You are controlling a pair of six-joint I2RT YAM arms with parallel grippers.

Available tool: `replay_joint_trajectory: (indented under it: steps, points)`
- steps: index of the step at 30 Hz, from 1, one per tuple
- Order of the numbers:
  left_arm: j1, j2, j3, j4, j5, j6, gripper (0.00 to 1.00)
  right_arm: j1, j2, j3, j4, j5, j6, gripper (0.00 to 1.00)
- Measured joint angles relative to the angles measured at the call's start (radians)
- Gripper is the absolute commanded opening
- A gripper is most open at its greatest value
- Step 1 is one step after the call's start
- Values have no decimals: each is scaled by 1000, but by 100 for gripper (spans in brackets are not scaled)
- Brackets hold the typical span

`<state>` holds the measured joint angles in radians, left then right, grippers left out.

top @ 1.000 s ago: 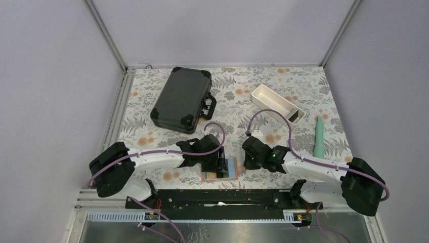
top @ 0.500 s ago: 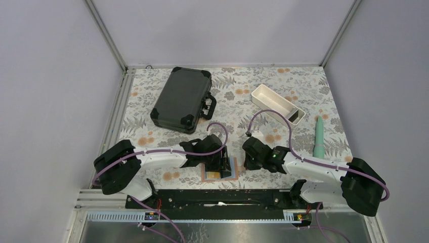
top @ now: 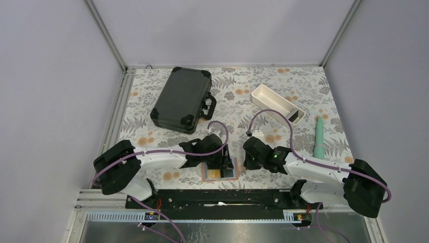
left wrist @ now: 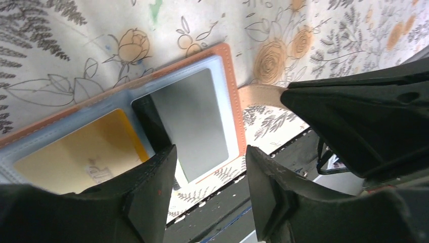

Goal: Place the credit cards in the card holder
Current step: Insert the credit card into the card holder, then close the card holder at the center of the board.

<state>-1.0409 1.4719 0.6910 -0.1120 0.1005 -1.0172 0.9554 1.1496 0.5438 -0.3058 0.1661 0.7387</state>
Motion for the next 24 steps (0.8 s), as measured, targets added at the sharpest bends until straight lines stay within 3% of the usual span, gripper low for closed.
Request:
replay_joint_trajectory:
  steps: [6,13,19,24]
  points:
    - [0,-11,-29,92,9,-7,56,0,-1,-5,0,0,3,0]
    - [14,-146,-47,57,1,-3,76,0,-42,-3,-11,-3,6,0]
    - [113,-326,-98,-35,-32,5,80,0,-62,36,-28,-13,6,0]
    - [214,-387,-220,-108,-37,4,81,0,-61,94,-35,-40,-8,0]
